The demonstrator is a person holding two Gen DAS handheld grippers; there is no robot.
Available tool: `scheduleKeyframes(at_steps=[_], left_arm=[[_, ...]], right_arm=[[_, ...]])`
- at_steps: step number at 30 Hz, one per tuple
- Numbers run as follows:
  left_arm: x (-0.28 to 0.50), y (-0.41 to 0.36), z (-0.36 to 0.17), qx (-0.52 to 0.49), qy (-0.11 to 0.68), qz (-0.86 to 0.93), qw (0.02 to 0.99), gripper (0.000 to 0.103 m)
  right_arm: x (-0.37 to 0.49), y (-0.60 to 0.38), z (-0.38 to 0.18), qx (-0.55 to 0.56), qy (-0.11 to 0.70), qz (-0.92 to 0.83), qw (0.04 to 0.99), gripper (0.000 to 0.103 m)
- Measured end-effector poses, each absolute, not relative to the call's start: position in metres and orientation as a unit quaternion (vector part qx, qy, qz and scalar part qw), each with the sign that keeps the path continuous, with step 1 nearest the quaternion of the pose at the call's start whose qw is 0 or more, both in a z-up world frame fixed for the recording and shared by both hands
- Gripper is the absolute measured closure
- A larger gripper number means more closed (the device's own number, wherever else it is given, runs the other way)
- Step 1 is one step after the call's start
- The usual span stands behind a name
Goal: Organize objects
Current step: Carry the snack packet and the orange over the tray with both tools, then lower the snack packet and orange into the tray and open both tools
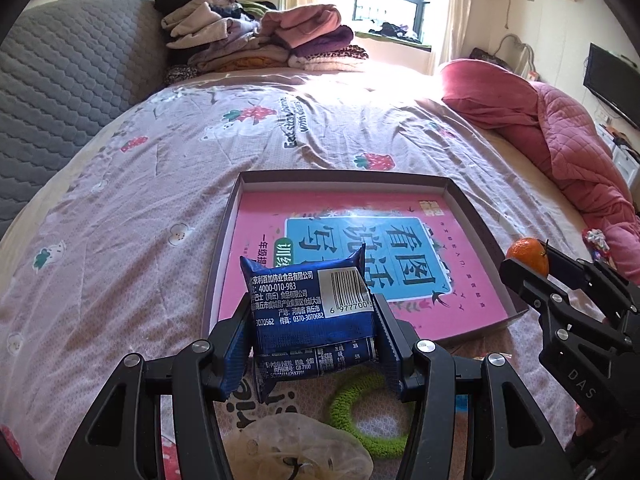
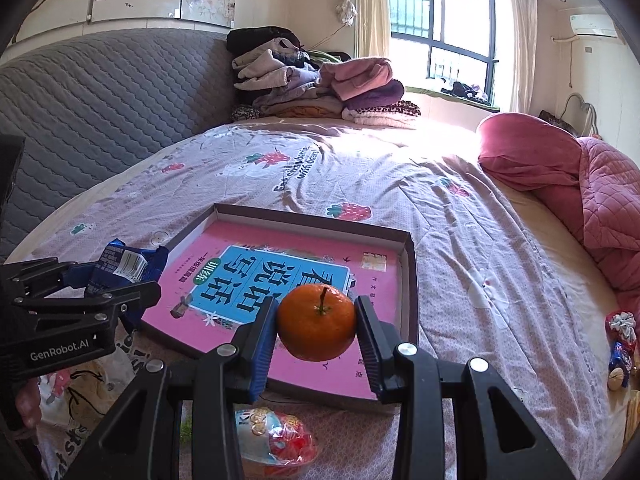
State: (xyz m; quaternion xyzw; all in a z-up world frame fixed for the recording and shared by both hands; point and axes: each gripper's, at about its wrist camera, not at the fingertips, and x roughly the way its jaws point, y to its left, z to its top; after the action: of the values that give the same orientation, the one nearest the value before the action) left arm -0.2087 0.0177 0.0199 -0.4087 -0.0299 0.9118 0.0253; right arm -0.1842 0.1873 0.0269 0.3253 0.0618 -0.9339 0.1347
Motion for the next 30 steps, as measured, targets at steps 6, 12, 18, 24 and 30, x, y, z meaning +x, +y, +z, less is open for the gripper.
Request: scheduleKeyframes(at_steps=[6, 12, 18, 24, 30], left_arm=[[-0.231, 0.019, 0.006, -0.43, -0.028, 0.902, 0.03, 0.046], [-0.246, 0.022, -0.009, -0.451, -0.033, 0.892, 0.028, 0.046], [-0.256, 0.026, -0.023, -0.473, -0.033, 0.88, 0.034, 0.046], [-0.263, 0.026, -0.033, -0.485, -0.034, 0.873, 0.032, 0.046], [-0.27, 0.024, -0.045, -0.504, -0.034, 0.862, 0.03, 0.046]], right_arm=[[-0.202, 0.19, 0.009, 0.352, 0.051, -0.924, 0.14, 0.064], [-0.215, 0.188, -0.007, 0.374, 0.057, -0.916, 0.137, 0.064], [-0.222, 0.186, -0.015, 0.384, 0.057, -0.911, 0.141, 0.064], [-0.23, 0.186, -0.028, 0.404, 0.057, -0.903, 0.136, 0.064], [-0.233, 0.186, -0.034, 0.41, 0.057, -0.9, 0.134, 0.064]])
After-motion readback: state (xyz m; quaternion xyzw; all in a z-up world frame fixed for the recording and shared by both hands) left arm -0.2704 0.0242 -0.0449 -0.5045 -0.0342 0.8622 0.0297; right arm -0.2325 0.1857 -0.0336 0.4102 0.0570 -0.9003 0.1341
